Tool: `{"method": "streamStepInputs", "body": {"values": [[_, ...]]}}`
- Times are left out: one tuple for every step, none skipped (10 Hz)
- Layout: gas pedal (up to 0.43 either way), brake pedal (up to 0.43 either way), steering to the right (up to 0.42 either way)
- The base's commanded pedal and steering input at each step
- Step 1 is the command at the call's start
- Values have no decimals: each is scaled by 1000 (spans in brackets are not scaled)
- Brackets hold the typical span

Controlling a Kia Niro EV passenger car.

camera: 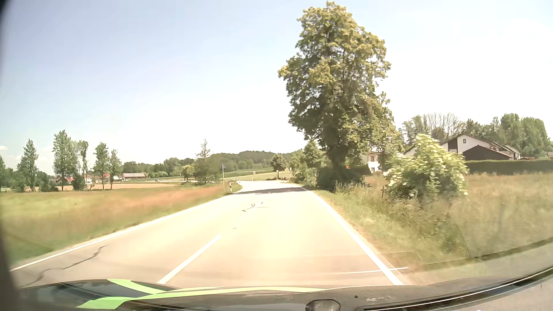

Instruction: Follow the waypoints while adhering to traffic rules and regulations

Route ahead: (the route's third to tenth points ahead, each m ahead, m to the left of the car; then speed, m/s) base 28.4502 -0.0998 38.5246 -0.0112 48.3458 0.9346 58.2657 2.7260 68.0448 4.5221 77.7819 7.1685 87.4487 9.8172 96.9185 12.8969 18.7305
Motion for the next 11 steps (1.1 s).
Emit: {"method": "streamStepInputs", "body": {"values": [[118, 0, -8], [118, 0, -8], [118, 0, -8], [118, 0, -8], [118, 0, -8], [118, 0, -8], [118, 0, -8], [118, 0, -9], [110, 0, -14], [110, 0, -17], [118, 0, -18]]}}
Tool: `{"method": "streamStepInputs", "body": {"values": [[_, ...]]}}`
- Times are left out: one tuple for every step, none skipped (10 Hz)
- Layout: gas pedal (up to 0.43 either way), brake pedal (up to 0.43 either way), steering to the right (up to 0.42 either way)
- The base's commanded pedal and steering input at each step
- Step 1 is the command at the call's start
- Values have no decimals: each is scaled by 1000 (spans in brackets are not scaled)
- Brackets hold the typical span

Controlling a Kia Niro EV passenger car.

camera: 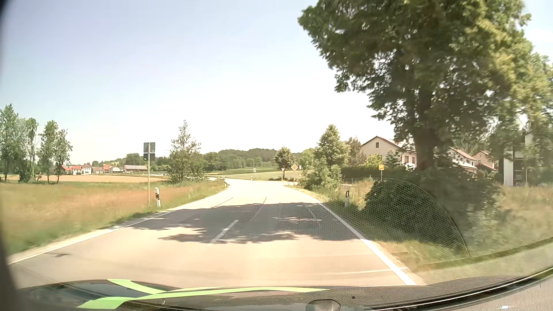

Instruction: Follow the waypoints while adhering to traffic rules and regulations

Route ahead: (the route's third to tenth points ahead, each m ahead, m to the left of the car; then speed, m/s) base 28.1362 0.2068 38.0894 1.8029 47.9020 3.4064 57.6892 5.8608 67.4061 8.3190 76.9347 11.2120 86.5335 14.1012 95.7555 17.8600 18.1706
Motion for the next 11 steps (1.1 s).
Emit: {"method": "streamStepInputs", "body": {"values": [[138, 0, -18], [169, 0, -18], [177, 0, -18], [189, 0, -18], [189, 0, -18], [209, 0, -19], [209, 0, -18], [189, 0, -19], [150, 0, -19], [157, 0, -19], [177, 0, -19]]}}
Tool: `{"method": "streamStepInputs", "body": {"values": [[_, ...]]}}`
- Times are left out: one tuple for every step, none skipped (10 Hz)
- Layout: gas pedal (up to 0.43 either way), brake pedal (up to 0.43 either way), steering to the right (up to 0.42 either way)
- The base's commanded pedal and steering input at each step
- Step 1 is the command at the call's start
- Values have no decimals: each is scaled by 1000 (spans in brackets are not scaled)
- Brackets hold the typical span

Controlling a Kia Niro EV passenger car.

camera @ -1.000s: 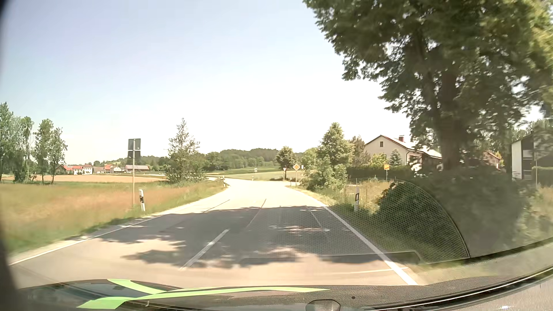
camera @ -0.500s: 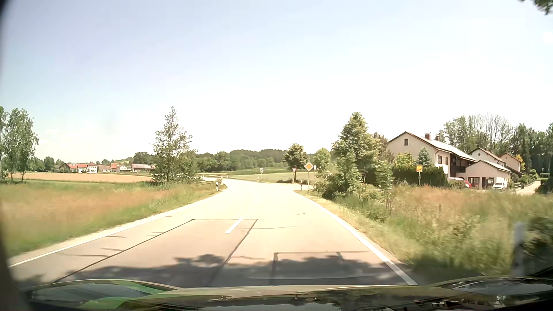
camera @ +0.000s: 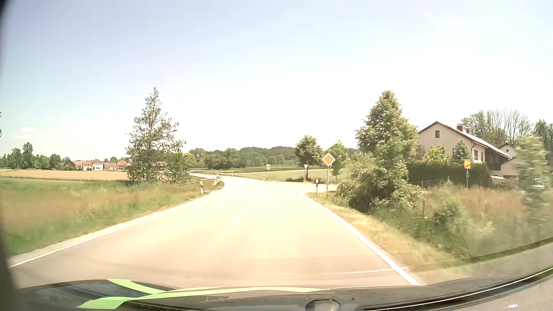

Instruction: Follow the waypoints while adhering to traffic rules and regulations

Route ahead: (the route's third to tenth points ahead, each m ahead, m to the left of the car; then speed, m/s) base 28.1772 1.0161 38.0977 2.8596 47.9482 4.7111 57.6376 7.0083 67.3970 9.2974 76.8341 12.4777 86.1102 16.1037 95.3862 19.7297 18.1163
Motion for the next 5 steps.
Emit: {"method": "streamStepInputs", "body": {"values": [[209, 0, -20], [220, 0, -21], [220, 0, -24], [228, 0, -25], [228, 0, -26]]}}
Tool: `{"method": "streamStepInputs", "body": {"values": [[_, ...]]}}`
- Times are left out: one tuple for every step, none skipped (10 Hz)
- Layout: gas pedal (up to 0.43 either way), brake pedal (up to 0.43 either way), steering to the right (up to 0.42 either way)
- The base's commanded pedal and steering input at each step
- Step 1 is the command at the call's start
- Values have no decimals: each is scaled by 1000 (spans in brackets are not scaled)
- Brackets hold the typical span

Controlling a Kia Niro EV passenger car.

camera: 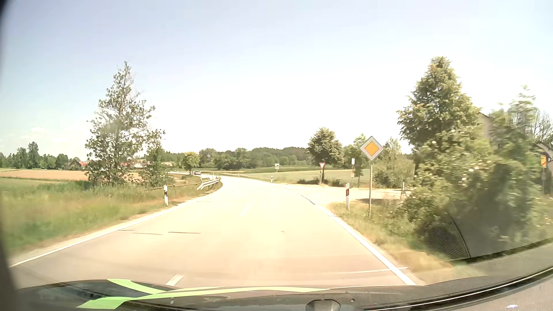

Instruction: Follow the waypoints while adhering to traffic rules and regulations

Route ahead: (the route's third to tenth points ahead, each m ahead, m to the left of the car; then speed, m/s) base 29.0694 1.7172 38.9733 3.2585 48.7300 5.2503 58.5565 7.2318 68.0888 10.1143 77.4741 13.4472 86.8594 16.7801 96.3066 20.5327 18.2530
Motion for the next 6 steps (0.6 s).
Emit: {"method": "streamStepInputs", "body": {"values": [[240, 0, -25], [240, 0, -26], [220, 0, -25], [177, 0, -25], [169, 0, -25], [169, 0, -26]]}}
